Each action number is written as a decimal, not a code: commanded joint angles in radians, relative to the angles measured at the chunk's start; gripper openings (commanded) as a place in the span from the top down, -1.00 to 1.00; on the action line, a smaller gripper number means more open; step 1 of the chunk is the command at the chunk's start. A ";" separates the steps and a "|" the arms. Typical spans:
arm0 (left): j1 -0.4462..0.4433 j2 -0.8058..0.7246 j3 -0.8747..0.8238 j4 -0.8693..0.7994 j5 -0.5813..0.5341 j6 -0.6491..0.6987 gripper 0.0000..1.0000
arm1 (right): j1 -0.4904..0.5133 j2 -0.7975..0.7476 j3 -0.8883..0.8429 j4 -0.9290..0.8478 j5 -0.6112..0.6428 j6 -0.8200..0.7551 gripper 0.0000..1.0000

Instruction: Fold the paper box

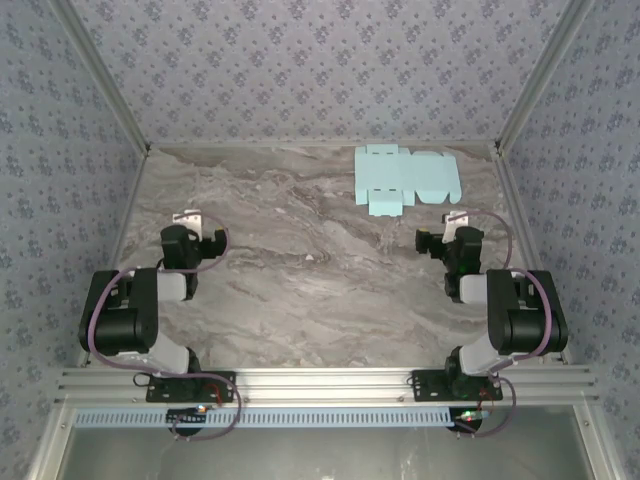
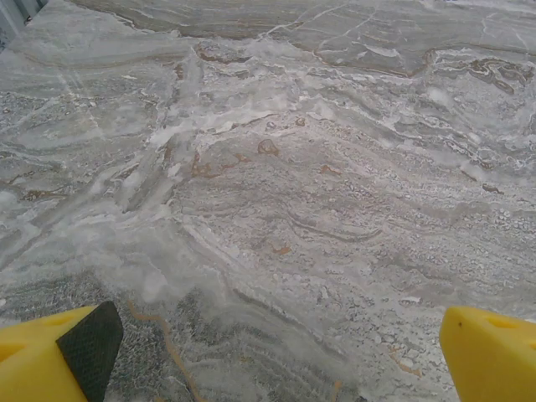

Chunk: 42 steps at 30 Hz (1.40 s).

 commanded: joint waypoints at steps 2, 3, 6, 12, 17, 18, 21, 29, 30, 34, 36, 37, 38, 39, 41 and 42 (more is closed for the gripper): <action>-0.003 -0.013 0.020 0.005 -0.012 -0.001 -0.99 | 0.004 -0.001 0.019 0.004 0.014 0.003 -1.00; -0.003 -0.013 0.019 0.005 -0.011 -0.001 -0.98 | 0.004 -0.001 0.018 0.004 0.013 0.003 -1.00; -0.003 -0.013 0.020 0.005 -0.011 0.000 -0.98 | 0.005 -0.001 0.018 0.005 0.013 0.004 -1.00; -0.003 -0.013 0.020 0.006 -0.011 -0.001 -0.99 | 0.001 -0.002 0.018 0.004 0.007 0.006 -1.00; -0.004 -0.013 0.018 0.007 -0.011 -0.002 -0.98 | -0.005 -0.002 0.019 0.003 -0.001 0.009 -1.00; -0.003 -0.013 0.018 0.007 -0.011 -0.002 -0.98 | -0.008 -0.002 0.019 0.003 -0.010 0.012 -1.00; -0.004 -0.014 0.018 0.007 -0.011 -0.003 -0.98 | -0.010 -0.001 0.018 0.004 -0.013 0.013 -1.00; 0.001 -0.018 0.021 0.000 -0.040 -0.018 -0.98 | -0.011 -0.031 0.018 -0.012 0.025 0.030 -1.00; -0.009 -0.043 0.025 -0.030 -0.041 -0.006 -0.98 | -0.011 -0.075 0.030 -0.061 0.052 0.039 -1.00; -0.086 -0.208 0.129 -0.372 -0.215 -0.068 -0.98 | -0.041 -0.215 0.180 -0.451 0.087 0.116 -1.00; -0.133 -0.269 0.134 -0.384 -0.238 -0.109 -0.98 | -0.066 -0.243 0.218 -0.500 0.051 0.176 -1.00; -0.152 -0.294 0.133 -0.379 -0.237 -0.132 -0.98 | -0.079 -0.253 0.230 -0.505 0.021 0.218 -1.00; -0.167 -0.316 0.138 -0.380 -0.226 -0.151 -0.98 | -0.093 -0.256 0.248 -0.520 0.011 0.278 -1.00; -0.176 -0.334 0.151 -0.393 -0.203 -0.166 -0.99 | -0.103 -0.250 0.284 -0.569 0.044 0.382 -1.00; -0.178 -0.351 0.182 -0.423 -0.160 -0.193 -0.98 | -0.125 -0.213 0.397 -0.793 0.146 0.608 -1.00; -0.178 -0.356 0.197 -0.439 -0.161 -0.224 -0.99 | -0.160 -0.180 0.438 -0.828 0.052 0.631 -1.00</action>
